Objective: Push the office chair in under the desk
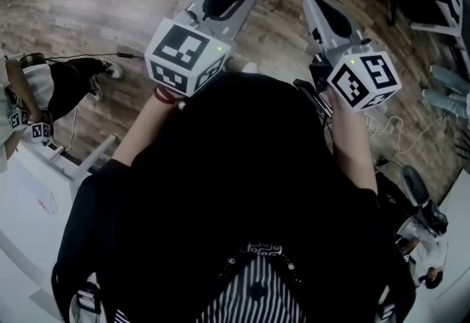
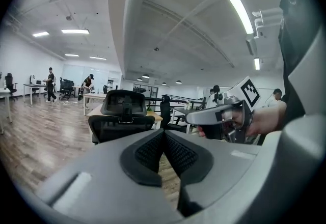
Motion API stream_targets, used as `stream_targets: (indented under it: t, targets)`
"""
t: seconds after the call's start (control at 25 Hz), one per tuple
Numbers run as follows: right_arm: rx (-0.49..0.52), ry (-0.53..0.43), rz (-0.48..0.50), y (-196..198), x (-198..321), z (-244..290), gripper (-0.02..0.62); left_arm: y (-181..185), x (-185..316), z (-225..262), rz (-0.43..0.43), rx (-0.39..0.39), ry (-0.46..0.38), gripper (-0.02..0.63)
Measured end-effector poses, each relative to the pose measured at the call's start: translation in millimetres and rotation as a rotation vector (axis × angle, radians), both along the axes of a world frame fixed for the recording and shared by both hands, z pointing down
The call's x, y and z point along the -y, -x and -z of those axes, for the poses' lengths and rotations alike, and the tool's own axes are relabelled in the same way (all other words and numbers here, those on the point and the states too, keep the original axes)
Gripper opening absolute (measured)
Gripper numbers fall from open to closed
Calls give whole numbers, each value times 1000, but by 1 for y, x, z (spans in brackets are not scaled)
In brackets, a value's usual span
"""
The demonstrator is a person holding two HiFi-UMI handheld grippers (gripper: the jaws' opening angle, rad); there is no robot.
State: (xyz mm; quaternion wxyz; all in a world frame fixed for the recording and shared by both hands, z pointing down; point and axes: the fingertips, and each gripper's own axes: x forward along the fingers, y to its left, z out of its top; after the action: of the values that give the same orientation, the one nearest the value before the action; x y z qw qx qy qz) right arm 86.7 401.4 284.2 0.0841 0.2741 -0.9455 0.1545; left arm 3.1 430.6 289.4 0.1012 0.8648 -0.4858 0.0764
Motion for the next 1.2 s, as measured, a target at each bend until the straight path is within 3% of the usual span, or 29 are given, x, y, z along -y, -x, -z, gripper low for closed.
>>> stream_targets:
  t: [0.16, 0.36, 0.72, 1.0, 1.2]
  targets:
    - [-11, 15, 21, -16, 1, -4, -2, -18, -1, -7, 9, -11, 9, 5]
    - [40, 36, 98, 0, 5, -13, -1, -4, -7, -9, 81, 26, 23, 5]
    - [104, 64, 174, 7, 3, -23, -1, -7, -26, -11, 137, 69, 56, 6]
    - [110, 35, 165, -4, -30, -6, -2, -14, -60, -2, 155, 56, 45, 6]
    - [92, 47, 122, -37, -11, -12, 0, -42, -34, -5, 108, 40, 37, 6]
